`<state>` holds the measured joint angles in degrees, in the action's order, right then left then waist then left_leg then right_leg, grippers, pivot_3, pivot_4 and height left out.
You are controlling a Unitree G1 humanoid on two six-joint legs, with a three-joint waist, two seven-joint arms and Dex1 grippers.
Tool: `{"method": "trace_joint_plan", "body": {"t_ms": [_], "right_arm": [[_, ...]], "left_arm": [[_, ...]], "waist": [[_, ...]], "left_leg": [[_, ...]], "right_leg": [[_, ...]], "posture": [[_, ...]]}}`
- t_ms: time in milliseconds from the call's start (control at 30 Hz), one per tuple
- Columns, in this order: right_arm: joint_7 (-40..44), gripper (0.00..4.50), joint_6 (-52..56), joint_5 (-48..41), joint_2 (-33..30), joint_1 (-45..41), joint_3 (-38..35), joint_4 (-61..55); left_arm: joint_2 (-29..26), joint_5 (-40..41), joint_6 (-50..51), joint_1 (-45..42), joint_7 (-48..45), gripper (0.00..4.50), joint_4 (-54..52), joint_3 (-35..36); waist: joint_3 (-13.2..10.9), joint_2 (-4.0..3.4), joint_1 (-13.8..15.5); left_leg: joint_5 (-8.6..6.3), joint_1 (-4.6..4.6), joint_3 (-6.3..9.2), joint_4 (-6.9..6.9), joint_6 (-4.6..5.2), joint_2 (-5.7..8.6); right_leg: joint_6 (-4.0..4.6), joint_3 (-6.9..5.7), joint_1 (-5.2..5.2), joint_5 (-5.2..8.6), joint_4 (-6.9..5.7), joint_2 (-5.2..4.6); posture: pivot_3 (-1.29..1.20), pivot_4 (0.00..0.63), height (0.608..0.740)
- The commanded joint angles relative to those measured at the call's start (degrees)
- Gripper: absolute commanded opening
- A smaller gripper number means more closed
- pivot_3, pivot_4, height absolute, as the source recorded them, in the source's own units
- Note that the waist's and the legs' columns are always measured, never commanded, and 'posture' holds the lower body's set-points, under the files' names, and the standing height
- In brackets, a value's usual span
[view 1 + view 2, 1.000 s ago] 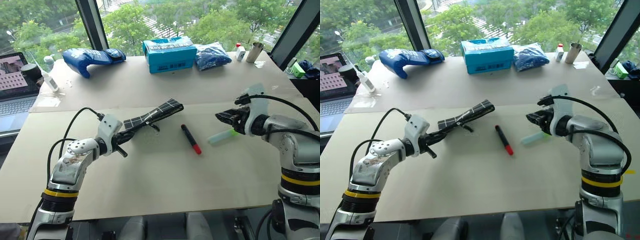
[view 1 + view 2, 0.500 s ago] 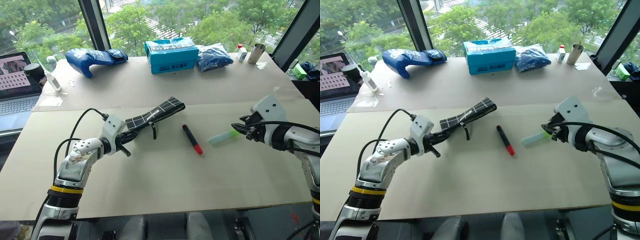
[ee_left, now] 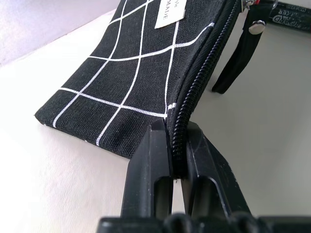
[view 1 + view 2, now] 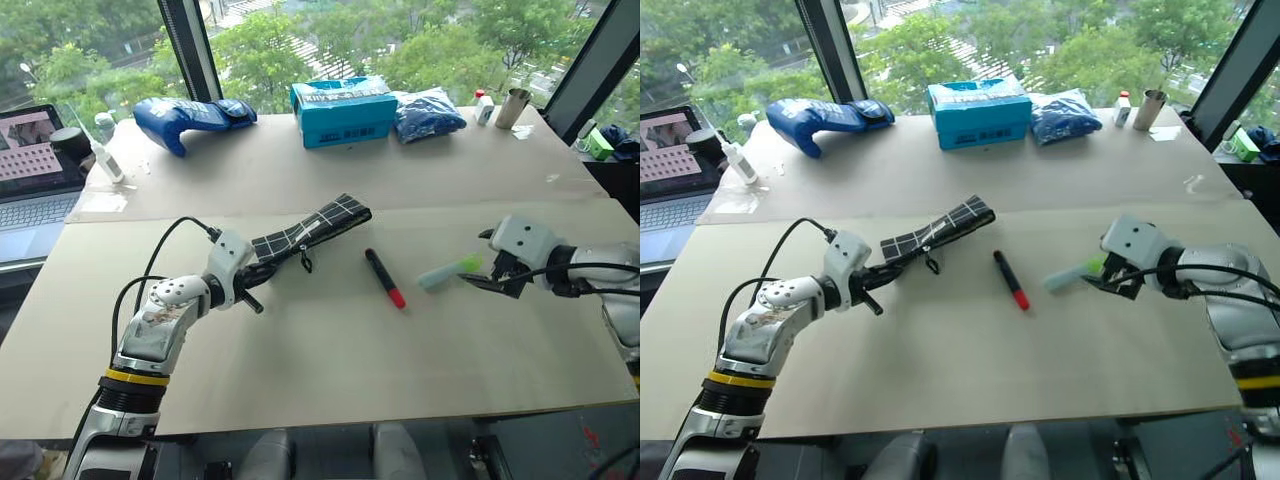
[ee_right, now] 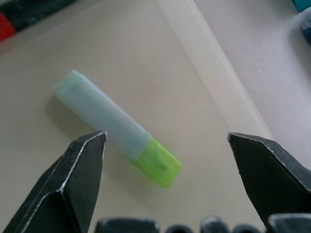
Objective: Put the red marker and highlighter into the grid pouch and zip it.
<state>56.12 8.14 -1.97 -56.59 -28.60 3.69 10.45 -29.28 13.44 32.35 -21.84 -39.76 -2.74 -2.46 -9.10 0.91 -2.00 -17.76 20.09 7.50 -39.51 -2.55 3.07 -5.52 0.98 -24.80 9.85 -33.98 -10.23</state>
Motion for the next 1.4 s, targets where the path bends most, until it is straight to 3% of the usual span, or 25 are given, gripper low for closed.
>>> {"method": "trace_joint_plan", "body": {"t_ms": [33, 233, 700, 1100, 1200, 1400], "right_arm": [[2.8, 4.43, -3.2, -1.3, 2.4, -3.0, 0.2, 2.2], [6.6, 4.43, -5.4, -0.3, 5.8, -4.9, 2.6, 5.4], [17.3, 4.43, -20.7, 9.1, 5.6, -18.9, 10.9, 25.3], [14.4, 4.43, -36.3, 23.3, 11.1, -32.6, 20.5, 44.7], [15.6, 3.76, -38.1, 25.0, 11.6, -34.6, 21.8, 48.0], [21.1, 1.72, -39.3, 24.6, 12.1, -36.1, 22.1, 50.9]], "left_arm": [[-0.3, 0.0, -1.1, 0.2, 0.5, 0.00, -2.0, 0.9], [-0.4, 0.2, -0.7, 2.0, 1.0, 0.00, -3.6, 0.7], [-1.8, 0.5, 0.1, 2.1, 0.8, 0.00, -4.8, 1.5], [-1.7, 0.8, 1.4, 2.6, 1.7, 0.00, -6.9, 1.8], [-1.6, 0.8, 1.7, 2.8, 2.0, 0.00, -7.3, 2.0], [-1.5, 0.8, 1.9, 3.0, 2.6, 0.00, -7.9, 2.2]], "waist": [[0.0, 0.00, -0.2], [0.0, 0.00, -0.4], [0.0, -0.01, -0.5], [0.0, -0.01, -0.8], [0.0, -0.01, -0.7], [0.0, -0.01, -0.7]], "left_leg": [[0.00, 0.02, 0.00, 0.00, 0.00, 0.00], [-0.01, 0.09, 0.00, -0.05, 0.00, 0.03], [-0.01, 0.10, 0.00, -0.14, 0.00, 0.03], [-0.01, 0.11, 0.00, -0.14, -0.01, 0.03], [-0.01, 0.11, 0.00, -0.15, -0.01, 0.04], [-0.01, 0.11, 0.01, -0.14, -0.02, 0.04]], "right_leg": [[0.00, 0.00, 0.00, 0.00, -0.02, 0.00], [-0.03, 0.00, 0.00, -0.02, 0.00, -0.02], [-0.05, 0.00, 0.00, -0.04, -0.01, -0.02], [-0.05, 0.01, -0.03, -0.04, -0.02, -0.02], [-0.04, 0.01, -0.03, -0.04, -0.02, -0.02], [-0.04, 0.01, -0.03, -0.04, -0.02, -0.02]], "posture": [[0.00, 0.150, 0.740], [0.00, 0.150, 0.740], [0.00, 0.150, 0.740], [0.00, 0.150, 0.740], [0.00, 0.150, 0.740], [0.00, 0.150, 0.740]]}}
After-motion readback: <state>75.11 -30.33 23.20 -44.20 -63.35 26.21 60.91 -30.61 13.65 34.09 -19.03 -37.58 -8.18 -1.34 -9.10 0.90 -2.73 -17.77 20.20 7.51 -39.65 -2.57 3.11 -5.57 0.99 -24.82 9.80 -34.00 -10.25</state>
